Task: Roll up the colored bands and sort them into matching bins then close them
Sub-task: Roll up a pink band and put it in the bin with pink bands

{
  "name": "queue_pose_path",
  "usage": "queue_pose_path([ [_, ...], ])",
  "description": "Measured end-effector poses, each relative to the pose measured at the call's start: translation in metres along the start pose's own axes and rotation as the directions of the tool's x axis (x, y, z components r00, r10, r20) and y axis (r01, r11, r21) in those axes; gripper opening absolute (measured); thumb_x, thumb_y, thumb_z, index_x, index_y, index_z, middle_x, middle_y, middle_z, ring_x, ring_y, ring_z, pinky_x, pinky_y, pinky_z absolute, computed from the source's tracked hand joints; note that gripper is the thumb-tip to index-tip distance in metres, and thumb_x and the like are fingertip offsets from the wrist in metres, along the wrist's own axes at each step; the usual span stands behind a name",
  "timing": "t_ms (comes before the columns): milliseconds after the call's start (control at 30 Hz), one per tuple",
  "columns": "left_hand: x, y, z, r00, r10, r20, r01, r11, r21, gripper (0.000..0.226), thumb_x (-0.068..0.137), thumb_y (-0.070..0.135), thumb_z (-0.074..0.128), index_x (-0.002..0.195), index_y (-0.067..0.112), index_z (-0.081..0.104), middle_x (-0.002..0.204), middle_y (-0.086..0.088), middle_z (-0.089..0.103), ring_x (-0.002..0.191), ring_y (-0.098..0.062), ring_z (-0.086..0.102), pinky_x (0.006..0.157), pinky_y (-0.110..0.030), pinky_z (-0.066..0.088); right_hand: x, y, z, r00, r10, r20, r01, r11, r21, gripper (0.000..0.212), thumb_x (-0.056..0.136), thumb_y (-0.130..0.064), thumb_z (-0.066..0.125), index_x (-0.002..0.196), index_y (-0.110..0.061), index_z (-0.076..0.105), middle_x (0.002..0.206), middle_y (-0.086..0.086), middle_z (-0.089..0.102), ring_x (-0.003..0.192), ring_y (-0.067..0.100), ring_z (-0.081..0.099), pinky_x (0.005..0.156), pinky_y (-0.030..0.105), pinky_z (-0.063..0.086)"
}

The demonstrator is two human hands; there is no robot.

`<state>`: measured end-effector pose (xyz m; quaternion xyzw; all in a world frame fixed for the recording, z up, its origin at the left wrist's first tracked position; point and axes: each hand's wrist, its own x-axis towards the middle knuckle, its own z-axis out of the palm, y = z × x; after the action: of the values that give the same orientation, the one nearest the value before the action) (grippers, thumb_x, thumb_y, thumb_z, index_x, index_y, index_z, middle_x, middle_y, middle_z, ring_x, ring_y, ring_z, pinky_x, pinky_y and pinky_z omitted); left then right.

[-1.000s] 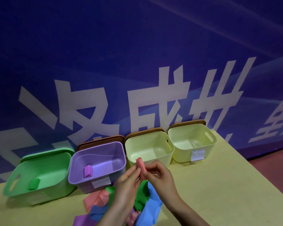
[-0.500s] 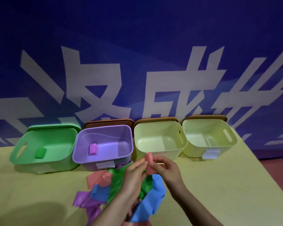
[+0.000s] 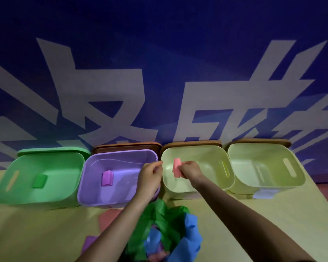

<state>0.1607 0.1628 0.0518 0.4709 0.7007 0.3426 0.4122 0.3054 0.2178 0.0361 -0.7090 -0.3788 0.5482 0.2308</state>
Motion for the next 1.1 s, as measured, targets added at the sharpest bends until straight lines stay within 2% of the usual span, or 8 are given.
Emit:
queue_pose_path([
  [200,0.016,-0.014,0.001,0.999,0.043,0.014,-0.046,0.976,0.214,0.029,0.092,0.014,0.055,0.118,0.025,0.064,0.104,0.002,0.052,0.091,-0.018,0.061,0.076,-0.025,0.046,0.055,0.007,0.029,0.983,0.185,0.015,-0.178,0.960,-0.215,0.018,0.090,-0.003,0.051,0.073,0.002,0.049,0.072,0.013,0.051,0.058,0.021,0.050,0.036,0.021,0.038],
  [300,0.020,-0.014,0.003,0.998,0.062,-0.004,-0.060,0.979,0.195,0.029,0.089,0.010,0.058,0.113,0.025,0.064,0.099,0.005,0.049,0.081,-0.014,0.059,0.071,-0.020,0.042,0.064,0.009,0.040,0.982,0.187,0.022,-0.171,0.933,-0.316,0.020,0.091,-0.008,0.050,0.072,-0.002,0.048,0.078,0.012,0.052,0.067,0.022,0.052,0.055,0.027,0.042],
  [400,0.021,-0.016,0.003,0.999,0.049,-0.007,-0.047,0.984,0.173,0.027,0.089,0.011,0.059,0.112,0.026,0.064,0.097,0.006,0.049,0.081,-0.011,0.059,0.067,-0.015,0.041,0.068,0.013,0.044,0.983,0.179,0.042,-0.138,0.869,-0.475,0.036,0.097,-0.023,0.048,0.116,0.006,0.053,0.112,0.014,0.054,0.104,0.025,0.054,0.084,0.028,0.042],
  [433,0.021,-0.016,0.003,0.999,0.046,-0.006,-0.045,0.985,0.167,0.027,0.089,0.011,0.059,0.112,0.026,0.064,0.098,0.006,0.049,0.082,-0.011,0.059,0.067,-0.015,0.041,0.069,0.015,0.046,0.986,0.163,0.029,-0.127,0.859,-0.495,0.042,0.097,-0.028,0.048,0.122,0.006,0.052,0.113,0.012,0.054,0.105,0.024,0.054,0.085,0.027,0.041],
  [600,0.019,-0.016,0.003,0.999,0.051,-0.003,-0.050,0.988,0.144,0.028,0.091,0.012,0.057,0.115,0.026,0.061,0.102,0.005,0.049,0.085,-0.013,0.060,0.072,-0.022,0.048,0.071,0.024,0.050,0.993,0.093,0.076,-0.036,0.833,-0.552,0.038,0.098,-0.034,0.044,0.078,-0.006,0.062,0.090,0.008,0.058,0.090,0.023,0.058,0.075,0.026,0.042],
  [667,0.018,-0.017,0.005,0.999,0.047,-0.003,-0.046,0.989,0.143,0.028,0.092,0.013,0.056,0.117,0.026,0.060,0.103,0.005,0.048,0.084,-0.013,0.059,0.069,-0.017,0.046,0.072,0.027,0.049,0.996,0.026,0.084,0.024,0.834,-0.552,0.025,0.093,-0.029,0.054,0.094,-0.008,0.066,0.094,0.008,0.063,0.095,0.025,0.063,0.082,0.030,0.047],
  [767,0.018,-0.017,0.006,0.999,0.035,-0.006,-0.034,0.989,0.146,0.028,0.093,0.013,0.054,0.118,0.026,0.058,0.104,0.005,0.046,0.085,-0.013,0.058,0.062,-0.010,0.040,0.069,0.027,0.043,0.997,-0.064,0.037,0.073,0.806,-0.587,0.028,0.087,-0.029,0.063,0.108,-0.012,0.062,0.103,0.006,0.066,0.099,0.025,0.063,0.085,0.029,0.048],
  [1100,0.020,-0.018,0.004,0.999,0.035,0.012,-0.036,0.987,0.156,0.028,0.093,0.013,0.055,0.118,0.025,0.058,0.104,0.003,0.049,0.083,-0.011,0.057,0.059,-0.010,0.039,0.075,0.017,0.033,0.986,0.028,0.163,0.085,0.758,-0.646,0.025,0.085,-0.023,0.060,0.062,-0.015,0.065,0.060,-0.002,0.060,0.065,0.013,0.061,0.063,0.020,0.046],
])
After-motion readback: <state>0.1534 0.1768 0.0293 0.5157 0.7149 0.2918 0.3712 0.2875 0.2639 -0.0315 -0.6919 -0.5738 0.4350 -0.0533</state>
